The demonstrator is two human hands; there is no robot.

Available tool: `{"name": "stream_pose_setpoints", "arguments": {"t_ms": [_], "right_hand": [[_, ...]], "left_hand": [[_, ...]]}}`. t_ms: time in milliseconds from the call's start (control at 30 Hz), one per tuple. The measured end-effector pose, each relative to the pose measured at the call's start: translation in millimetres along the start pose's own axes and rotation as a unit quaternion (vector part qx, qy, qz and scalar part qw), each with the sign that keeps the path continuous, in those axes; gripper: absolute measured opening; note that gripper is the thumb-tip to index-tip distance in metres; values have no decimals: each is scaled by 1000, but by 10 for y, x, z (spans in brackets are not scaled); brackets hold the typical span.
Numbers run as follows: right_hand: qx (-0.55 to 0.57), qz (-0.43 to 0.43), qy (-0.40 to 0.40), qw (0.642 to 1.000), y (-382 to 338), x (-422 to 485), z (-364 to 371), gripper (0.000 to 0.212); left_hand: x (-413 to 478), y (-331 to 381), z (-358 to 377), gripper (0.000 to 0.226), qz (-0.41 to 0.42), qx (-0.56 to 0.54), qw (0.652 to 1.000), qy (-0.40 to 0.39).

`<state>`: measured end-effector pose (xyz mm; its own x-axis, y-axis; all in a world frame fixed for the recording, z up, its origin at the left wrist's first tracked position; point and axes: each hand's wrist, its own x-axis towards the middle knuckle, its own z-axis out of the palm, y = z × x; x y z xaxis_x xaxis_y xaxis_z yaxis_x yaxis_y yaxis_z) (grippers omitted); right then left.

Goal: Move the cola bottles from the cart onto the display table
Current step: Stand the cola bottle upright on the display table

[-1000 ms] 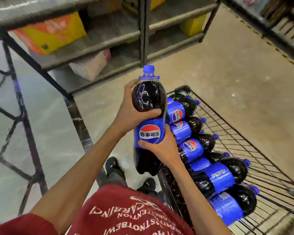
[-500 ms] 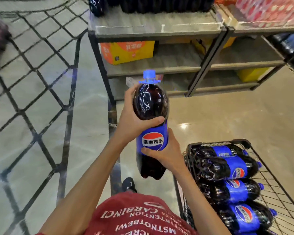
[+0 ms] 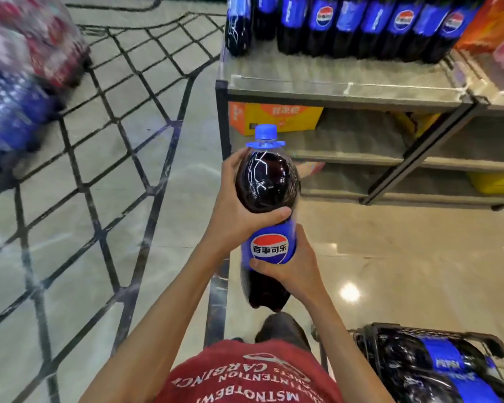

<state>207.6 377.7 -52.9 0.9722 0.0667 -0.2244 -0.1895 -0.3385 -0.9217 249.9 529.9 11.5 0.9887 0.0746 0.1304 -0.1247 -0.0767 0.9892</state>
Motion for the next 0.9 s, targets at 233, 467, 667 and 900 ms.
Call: {"name": "stream_pose_setpoints", "arguments": {"t_ms": [233,467,667,900], "right_hand": [[20,-20,-24,999,-207,956,-130,87],[32,-47,-65,996,-528,2083,-415,90],[23,-60,-87,994,-731,2972,-603,88],[11,-48,-94,994,-888,3792,-601,90]], "left_hand": [[869,-21,58,101,7,6,1000,28],[1917,2,198,101,13,4,998,65],[2729,-48,281,102,10,11,996,87],[3518,-143,207,103,14,35,994,103]]}}
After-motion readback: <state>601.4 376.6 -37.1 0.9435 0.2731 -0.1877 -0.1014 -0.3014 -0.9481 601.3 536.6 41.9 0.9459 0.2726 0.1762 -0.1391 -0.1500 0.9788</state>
